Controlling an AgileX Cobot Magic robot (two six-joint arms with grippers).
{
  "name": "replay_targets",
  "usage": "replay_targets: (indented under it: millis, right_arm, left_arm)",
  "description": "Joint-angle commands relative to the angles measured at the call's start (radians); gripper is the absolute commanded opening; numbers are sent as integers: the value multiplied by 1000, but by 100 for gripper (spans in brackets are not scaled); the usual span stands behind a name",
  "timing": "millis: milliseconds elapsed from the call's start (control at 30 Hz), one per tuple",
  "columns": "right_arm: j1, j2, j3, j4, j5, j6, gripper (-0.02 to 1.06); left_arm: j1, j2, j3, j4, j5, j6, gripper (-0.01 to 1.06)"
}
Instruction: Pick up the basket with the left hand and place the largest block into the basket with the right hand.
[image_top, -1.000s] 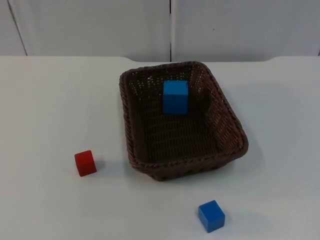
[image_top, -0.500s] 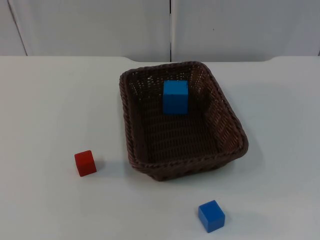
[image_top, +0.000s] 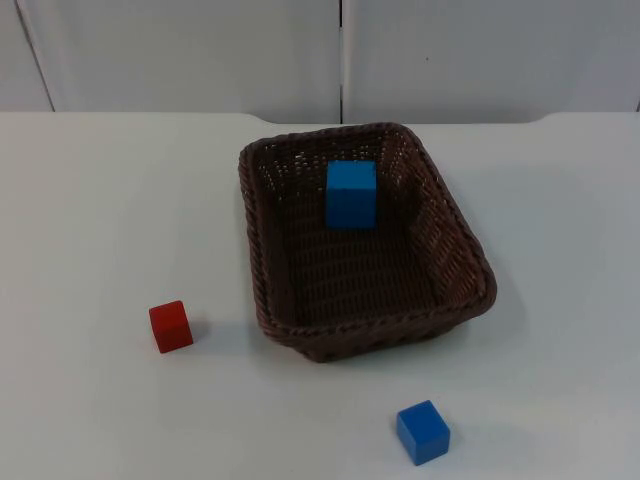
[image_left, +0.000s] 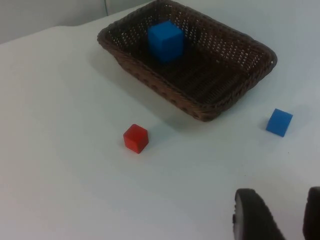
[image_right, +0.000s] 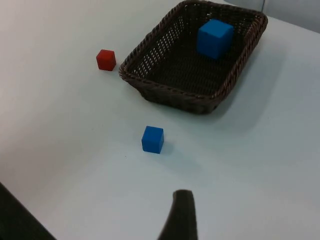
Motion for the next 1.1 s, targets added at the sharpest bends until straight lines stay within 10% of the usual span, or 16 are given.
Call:
replay_targets:
  millis: [0, 233, 533, 700, 1067]
  right_arm:
    - [-4, -4, 1, -5, 0, 0, 67]
    - [-4, -4, 1, -5, 0, 0, 67]
    - [-4, -4, 1, -5, 0, 0, 74]
    - [-4, -4, 1, -5, 0, 0, 103]
    - [-4, -4, 1, -18, 0, 19, 105]
  left_arm:
    - [-5, -5, 3, 5, 1, -3, 29]
    - [-5, -5, 3, 1, 1, 9, 35]
    - [-5, -5, 3, 1, 1, 2, 105]
    - [-5, -5, 3, 1, 1, 2, 105]
    - [-5, -5, 3, 1, 1, 2, 105]
